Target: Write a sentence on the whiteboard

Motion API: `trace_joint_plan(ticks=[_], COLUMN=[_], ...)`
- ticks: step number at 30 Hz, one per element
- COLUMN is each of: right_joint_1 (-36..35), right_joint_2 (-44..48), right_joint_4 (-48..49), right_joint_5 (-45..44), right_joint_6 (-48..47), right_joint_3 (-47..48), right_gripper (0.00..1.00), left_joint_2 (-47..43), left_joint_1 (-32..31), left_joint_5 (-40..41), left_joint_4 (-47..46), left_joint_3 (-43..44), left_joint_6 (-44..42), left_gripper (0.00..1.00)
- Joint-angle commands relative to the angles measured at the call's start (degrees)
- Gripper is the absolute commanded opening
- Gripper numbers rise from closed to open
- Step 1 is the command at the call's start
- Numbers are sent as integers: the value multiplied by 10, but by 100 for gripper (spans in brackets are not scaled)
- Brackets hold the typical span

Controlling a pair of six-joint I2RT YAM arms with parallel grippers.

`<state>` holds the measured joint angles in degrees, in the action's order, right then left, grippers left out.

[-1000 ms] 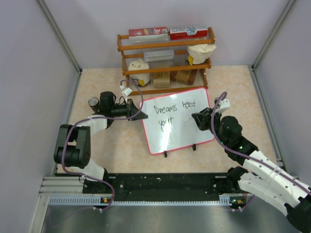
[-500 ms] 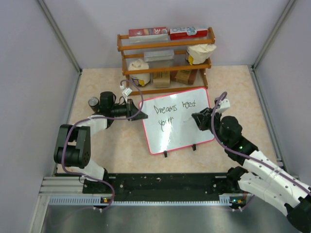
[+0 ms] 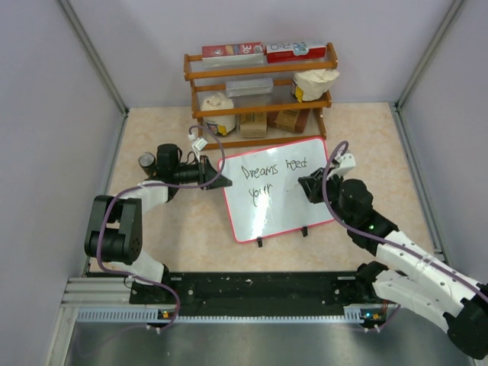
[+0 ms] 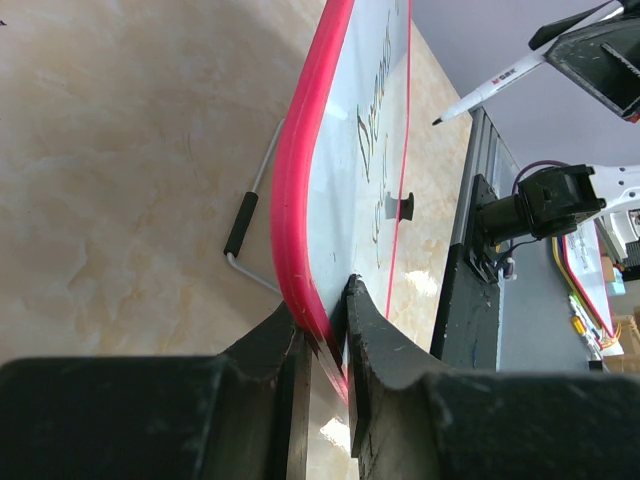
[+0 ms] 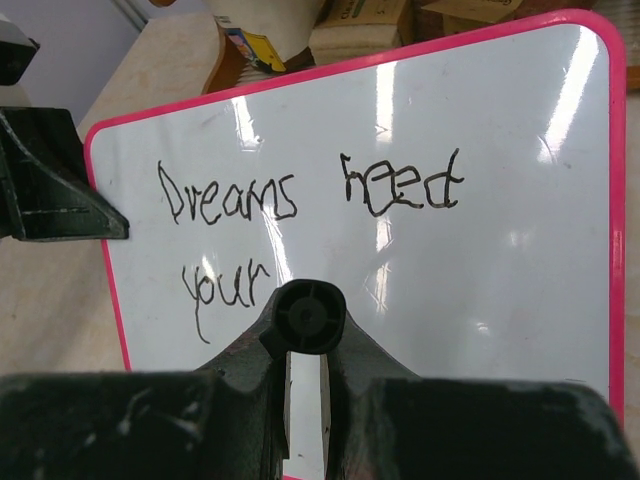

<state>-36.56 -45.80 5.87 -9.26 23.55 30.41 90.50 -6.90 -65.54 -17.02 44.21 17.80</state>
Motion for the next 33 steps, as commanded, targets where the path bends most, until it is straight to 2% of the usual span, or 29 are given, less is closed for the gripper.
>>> trace_joint_plan(ticks=[1, 18, 33], right_joint_1=[5, 5, 5], right_joint_2=[-30, -111, -103], right_joint_4=[52, 111, 89], right_joint_5=[-16, -1, -50], right_joint_6=[-11, 4, 5], right_joint_3=[27, 42, 26], right_gripper=[0, 0, 0], left_joint_2=[4, 5, 4], left_joint_1=[-2, -2, -2], left_joint_5=[61, 59, 60], left_joint_4=[21, 22, 23], left_joint_3=[-11, -10, -10], left_joint_6=[-77, -78, -79], left_gripper=[0, 0, 0])
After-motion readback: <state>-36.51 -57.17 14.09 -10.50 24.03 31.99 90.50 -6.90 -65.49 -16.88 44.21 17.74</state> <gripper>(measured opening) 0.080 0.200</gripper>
